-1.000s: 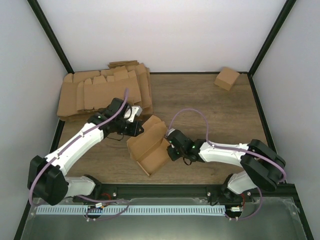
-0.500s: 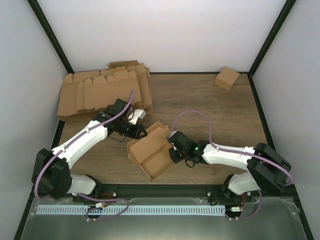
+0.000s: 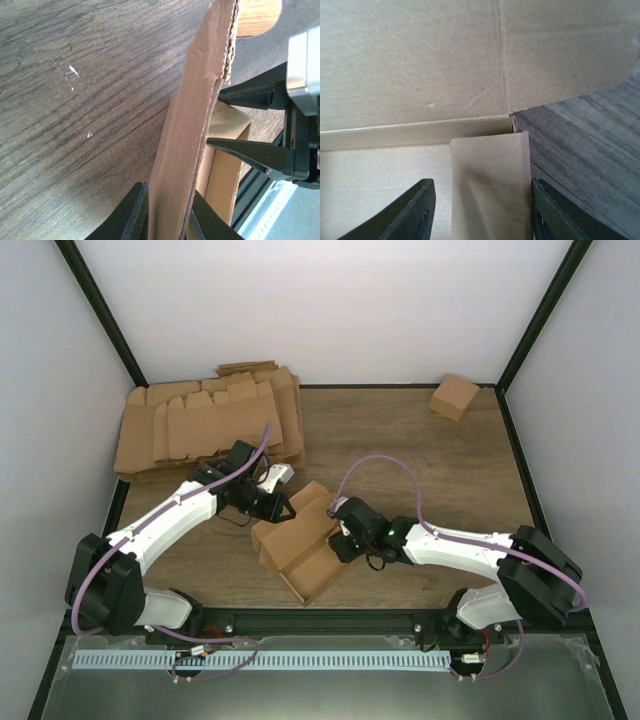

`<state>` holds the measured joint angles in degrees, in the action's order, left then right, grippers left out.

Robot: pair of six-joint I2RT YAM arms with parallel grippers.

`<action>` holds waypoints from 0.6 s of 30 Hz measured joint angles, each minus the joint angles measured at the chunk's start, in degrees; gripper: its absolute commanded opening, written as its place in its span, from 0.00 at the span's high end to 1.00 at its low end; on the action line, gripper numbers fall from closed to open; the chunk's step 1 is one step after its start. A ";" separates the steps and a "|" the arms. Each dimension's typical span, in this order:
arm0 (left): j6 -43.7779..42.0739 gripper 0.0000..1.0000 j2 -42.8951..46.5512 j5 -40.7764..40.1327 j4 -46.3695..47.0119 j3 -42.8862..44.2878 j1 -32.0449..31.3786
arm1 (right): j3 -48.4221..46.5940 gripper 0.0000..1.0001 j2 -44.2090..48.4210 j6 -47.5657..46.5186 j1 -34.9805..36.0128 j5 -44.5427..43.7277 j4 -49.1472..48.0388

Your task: Fold the paper box

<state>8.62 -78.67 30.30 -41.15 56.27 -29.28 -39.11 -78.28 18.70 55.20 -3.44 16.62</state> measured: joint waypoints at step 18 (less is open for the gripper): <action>0.70 0.67 1.92 -0.11 -0.07 -0.04 0.00 | -4.76 0.50 -3.67 -4.59 -1.31 1.27 4.46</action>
<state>9.32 -76.75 30.20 -41.21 56.23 -29.28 -43.88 -81.95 14.11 53.89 -2.17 21.08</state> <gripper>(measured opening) 0.295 0.505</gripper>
